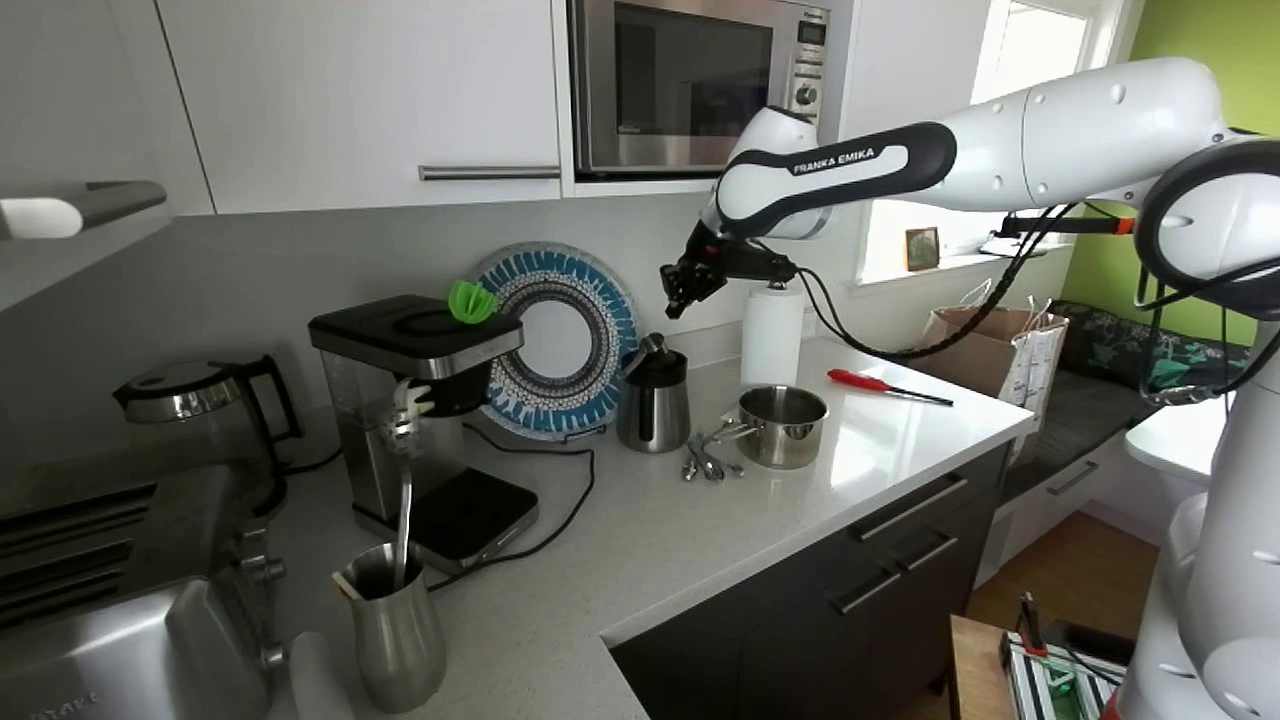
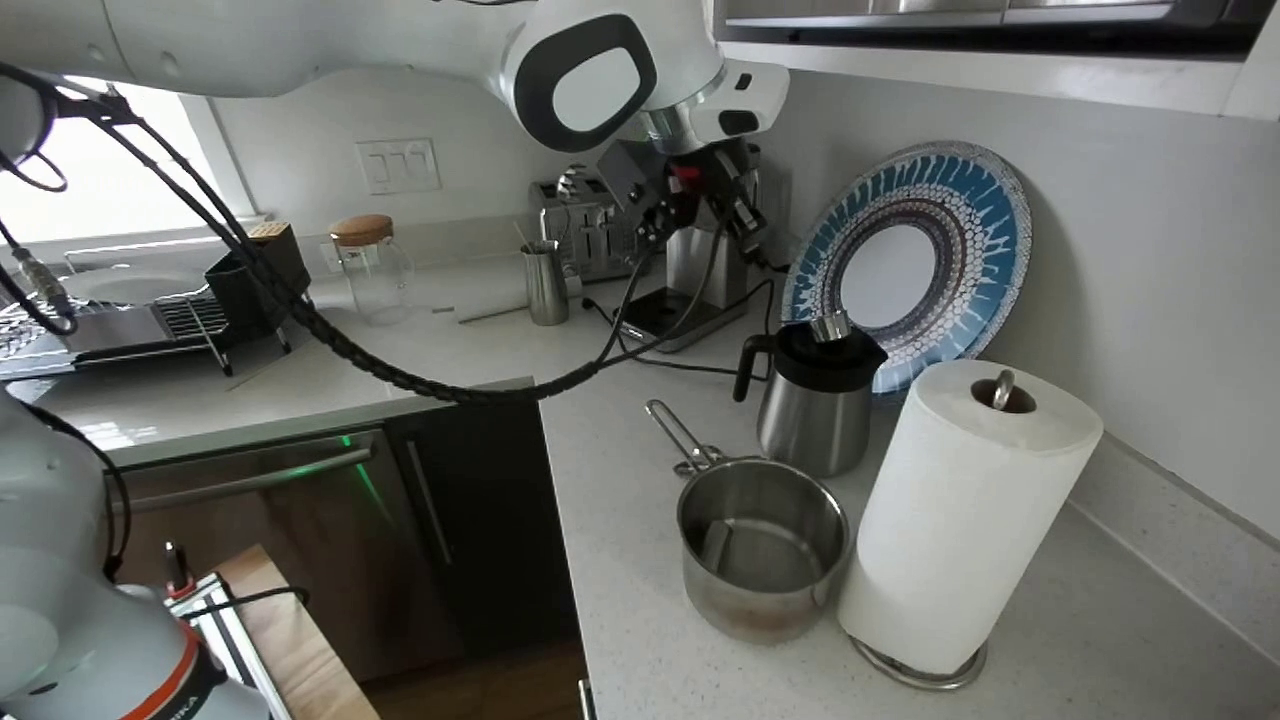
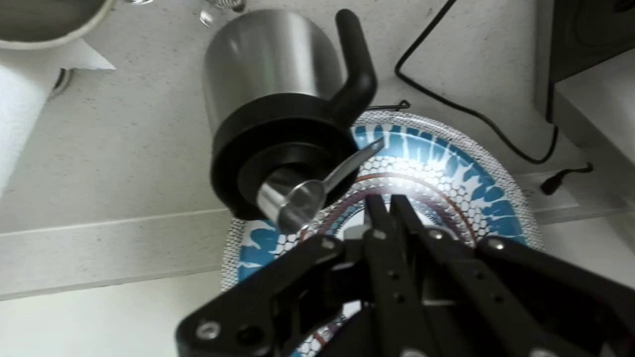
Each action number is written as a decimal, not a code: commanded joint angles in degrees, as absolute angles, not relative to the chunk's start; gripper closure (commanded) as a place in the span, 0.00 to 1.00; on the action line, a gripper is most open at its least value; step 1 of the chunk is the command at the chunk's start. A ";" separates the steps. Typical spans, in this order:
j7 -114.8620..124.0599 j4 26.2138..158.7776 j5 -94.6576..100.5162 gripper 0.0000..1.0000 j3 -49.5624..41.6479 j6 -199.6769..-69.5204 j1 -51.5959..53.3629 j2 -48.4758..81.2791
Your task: Put the pot in front of the paper towel roll then take the bunch of spoons out of it and put it on the counter
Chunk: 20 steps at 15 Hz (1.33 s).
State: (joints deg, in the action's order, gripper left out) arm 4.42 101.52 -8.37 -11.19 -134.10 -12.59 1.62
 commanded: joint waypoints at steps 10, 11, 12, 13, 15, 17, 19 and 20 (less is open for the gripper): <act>-1.26 100.37 -7.70 0.49 -7.40 -129.68 -8.62 2.68; -2.88 100.50 -7.71 0.43 -6.82 -128.23 -8.15 2.19; -3.55 100.52 -7.38 0.36 -6.28 -126.42 -7.66 1.81; -4.22 100.36 -7.48 0.27 -5.68 -123.92 -7.08 1.52; -3.15 100.51 -6.13 0.14 -4.62 -118.71 -5.82 0.47; -1.72 101.62 -4.11 0.01 -3.79 -114.01 -4.77 -1.59; -0.22 103.98 -2.24 0.00 -3.04 -113.73 -3.85 -4.24; -1.95 99.73 -4.18 0.01 -3.60 -114.09 -4.43 -0.32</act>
State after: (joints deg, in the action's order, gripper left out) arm -1.90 99.99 -4.12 -3.30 -114.28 -4.66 -0.45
